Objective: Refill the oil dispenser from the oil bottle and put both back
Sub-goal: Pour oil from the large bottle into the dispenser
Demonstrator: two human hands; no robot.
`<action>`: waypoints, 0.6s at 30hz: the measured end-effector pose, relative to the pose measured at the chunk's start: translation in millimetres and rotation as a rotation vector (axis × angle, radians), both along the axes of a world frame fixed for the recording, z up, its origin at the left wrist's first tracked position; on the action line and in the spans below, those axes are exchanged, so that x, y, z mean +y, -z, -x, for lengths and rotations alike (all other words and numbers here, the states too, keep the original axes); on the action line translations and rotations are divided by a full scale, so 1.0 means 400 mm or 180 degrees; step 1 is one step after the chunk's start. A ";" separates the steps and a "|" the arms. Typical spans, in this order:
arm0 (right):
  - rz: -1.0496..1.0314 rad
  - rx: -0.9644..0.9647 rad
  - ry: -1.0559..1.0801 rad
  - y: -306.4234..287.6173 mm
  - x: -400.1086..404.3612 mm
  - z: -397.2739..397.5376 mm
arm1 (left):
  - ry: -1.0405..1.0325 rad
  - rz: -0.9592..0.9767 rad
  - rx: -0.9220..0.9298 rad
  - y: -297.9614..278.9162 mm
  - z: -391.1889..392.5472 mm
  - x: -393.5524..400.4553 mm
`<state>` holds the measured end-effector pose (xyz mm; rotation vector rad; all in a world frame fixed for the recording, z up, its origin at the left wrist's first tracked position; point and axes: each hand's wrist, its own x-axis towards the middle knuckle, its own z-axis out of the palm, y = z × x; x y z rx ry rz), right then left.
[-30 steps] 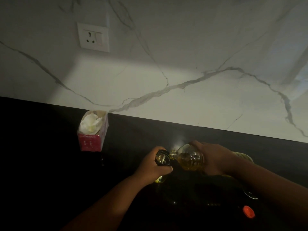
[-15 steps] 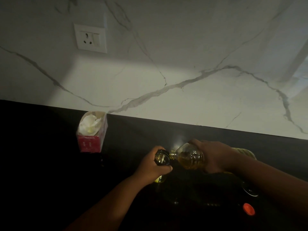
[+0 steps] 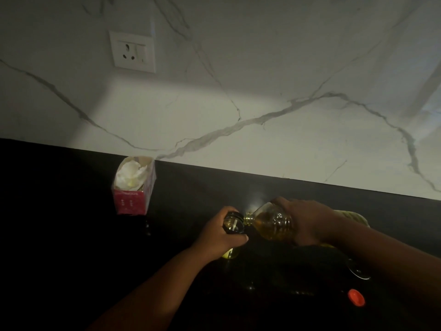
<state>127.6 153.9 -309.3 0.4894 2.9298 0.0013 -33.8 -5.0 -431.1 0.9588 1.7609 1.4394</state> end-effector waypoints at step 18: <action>-0.0057 -0.0076 0.0015 0.001 0.001 0.002 | 0.0040 0.0043 0.0111 -0.007 0.001 -0.002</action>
